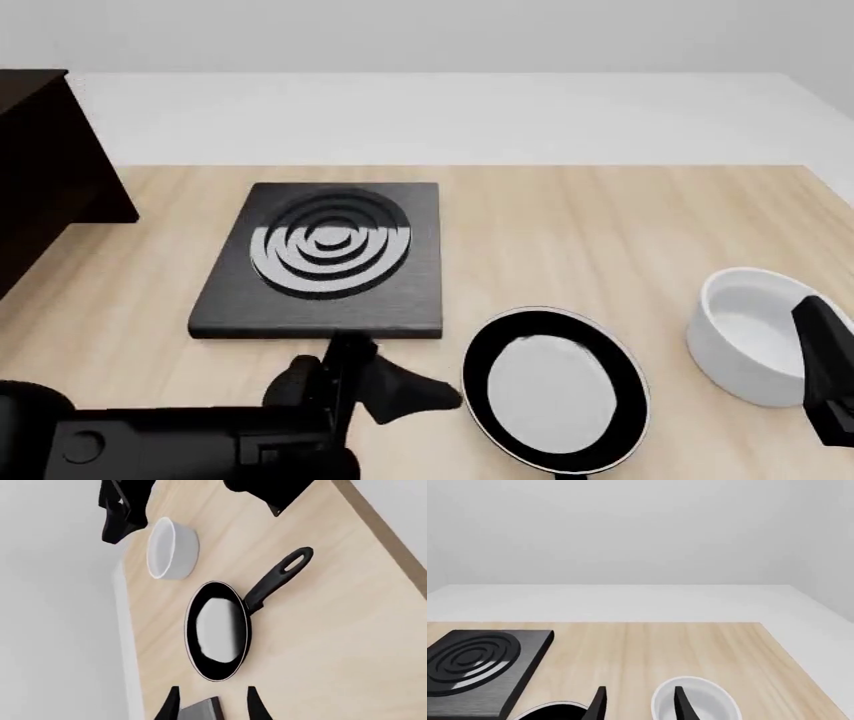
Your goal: Put the frying pan under the cabinet shelf.
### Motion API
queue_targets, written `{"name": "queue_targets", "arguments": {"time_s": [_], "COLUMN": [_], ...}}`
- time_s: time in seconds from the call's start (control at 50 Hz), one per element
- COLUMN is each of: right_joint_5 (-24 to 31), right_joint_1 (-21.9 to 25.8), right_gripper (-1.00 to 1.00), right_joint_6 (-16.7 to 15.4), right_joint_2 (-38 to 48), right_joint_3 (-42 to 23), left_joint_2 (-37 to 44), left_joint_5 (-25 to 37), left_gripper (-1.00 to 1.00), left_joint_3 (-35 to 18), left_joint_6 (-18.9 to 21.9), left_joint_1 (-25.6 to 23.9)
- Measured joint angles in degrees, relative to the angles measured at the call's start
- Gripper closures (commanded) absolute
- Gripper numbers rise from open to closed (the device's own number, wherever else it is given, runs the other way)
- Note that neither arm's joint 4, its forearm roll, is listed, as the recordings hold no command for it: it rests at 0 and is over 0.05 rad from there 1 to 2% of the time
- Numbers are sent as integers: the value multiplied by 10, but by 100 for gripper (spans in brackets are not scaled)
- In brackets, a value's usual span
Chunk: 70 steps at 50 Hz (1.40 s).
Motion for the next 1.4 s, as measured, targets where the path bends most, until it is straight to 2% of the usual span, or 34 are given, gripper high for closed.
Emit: {"name": "queue_targets", "arguments": {"time_s": [0.54, 1.4], "right_joint_5": [0, 0], "right_joint_1": [0, 0], "right_gripper": [-100, -100], "right_joint_6": [0, 0], "right_joint_2": [0, 0], "right_joint_3": [0, 0], "left_joint_2": [59, 164], "left_joint_5": [-119, -239], "left_gripper": [-100, -100], "left_joint_3": [46, 48], "left_joint_6": [8, -3], "left_joint_1": [-48, -101]}}
